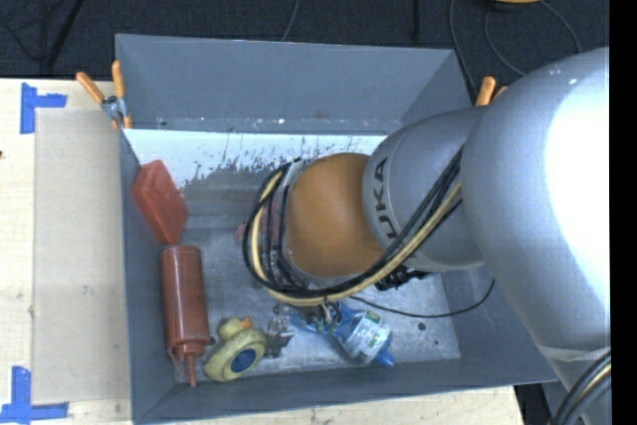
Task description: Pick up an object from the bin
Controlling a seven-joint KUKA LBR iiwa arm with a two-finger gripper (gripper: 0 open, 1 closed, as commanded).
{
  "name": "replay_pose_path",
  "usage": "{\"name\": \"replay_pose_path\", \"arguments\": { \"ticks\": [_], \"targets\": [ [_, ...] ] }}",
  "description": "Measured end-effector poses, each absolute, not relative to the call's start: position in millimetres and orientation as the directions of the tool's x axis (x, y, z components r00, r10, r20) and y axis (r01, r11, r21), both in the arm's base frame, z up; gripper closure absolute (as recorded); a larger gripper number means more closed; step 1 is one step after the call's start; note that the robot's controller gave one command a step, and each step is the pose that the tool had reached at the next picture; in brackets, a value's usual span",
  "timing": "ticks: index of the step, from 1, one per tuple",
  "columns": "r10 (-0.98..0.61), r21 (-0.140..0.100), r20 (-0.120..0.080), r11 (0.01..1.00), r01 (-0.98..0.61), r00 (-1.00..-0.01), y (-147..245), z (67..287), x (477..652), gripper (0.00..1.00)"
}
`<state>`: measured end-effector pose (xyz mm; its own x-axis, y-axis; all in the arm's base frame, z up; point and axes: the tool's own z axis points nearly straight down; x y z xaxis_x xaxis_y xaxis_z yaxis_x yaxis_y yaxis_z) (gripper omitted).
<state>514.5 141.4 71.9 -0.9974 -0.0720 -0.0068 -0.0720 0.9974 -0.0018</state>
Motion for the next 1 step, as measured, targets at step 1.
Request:
{"name": "replay_pose_path", "arguments": {
  "ticks": [1],
  "targets": [
    [-0.084, -0.001, -0.005, 0.996, -0.084, -0.996, 152.4, 71.6, 508.1, 0.0]
  ]
}}
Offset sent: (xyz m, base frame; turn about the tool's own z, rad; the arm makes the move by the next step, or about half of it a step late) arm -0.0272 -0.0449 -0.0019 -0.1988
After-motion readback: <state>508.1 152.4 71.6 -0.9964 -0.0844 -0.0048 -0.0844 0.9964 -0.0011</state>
